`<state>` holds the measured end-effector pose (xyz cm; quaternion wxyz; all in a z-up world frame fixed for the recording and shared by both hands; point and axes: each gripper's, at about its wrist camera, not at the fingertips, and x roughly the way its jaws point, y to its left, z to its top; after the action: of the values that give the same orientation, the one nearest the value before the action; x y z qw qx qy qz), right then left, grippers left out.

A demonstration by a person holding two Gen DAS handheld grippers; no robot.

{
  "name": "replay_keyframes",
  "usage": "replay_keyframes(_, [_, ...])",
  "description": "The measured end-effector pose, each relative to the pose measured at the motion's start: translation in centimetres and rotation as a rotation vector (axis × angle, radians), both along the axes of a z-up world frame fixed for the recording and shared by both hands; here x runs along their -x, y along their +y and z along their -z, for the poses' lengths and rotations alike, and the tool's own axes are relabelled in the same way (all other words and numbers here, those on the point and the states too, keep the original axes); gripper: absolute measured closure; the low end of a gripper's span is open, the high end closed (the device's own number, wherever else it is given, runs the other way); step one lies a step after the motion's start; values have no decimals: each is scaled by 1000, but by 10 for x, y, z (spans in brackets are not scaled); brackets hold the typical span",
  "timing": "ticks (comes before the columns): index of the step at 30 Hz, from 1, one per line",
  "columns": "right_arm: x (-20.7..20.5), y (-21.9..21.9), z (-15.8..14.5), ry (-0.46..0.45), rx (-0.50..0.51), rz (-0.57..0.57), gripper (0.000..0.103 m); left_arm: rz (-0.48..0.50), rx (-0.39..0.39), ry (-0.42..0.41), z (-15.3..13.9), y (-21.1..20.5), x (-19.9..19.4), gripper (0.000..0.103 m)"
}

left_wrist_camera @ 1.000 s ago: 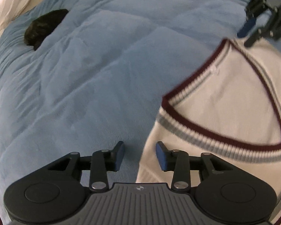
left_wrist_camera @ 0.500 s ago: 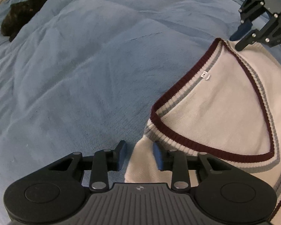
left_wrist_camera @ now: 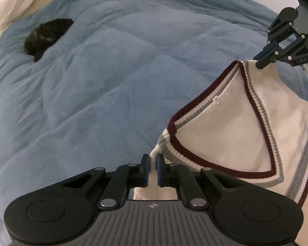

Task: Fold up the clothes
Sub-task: 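Grasp the V-neck shoulder edges with both grippers, then lift the vest by the shoulders with both grippers and fold it over the hem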

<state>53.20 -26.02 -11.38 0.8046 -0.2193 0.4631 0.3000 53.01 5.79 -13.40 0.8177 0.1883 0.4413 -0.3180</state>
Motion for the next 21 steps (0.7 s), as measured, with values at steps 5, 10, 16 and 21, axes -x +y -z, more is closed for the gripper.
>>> replay_keyframes(5, [26, 0, -4, -56, -1, 11, 101, 2, 18, -60, -13, 3, 29, 96])
replay_keyframes(10, [51, 3, -4, -138, 0, 12, 102, 21, 21, -144, -17, 7, 56, 96])
replay_keyframes(16, [95, 6, -12, -279, 19, 3, 102, 37, 27, -277, -18, 13, 99, 96])
replay_keyframes(21, [149, 19, -23, -407, 55, -35, 102, 63, 21, -417, -25, 15, 150, 96])
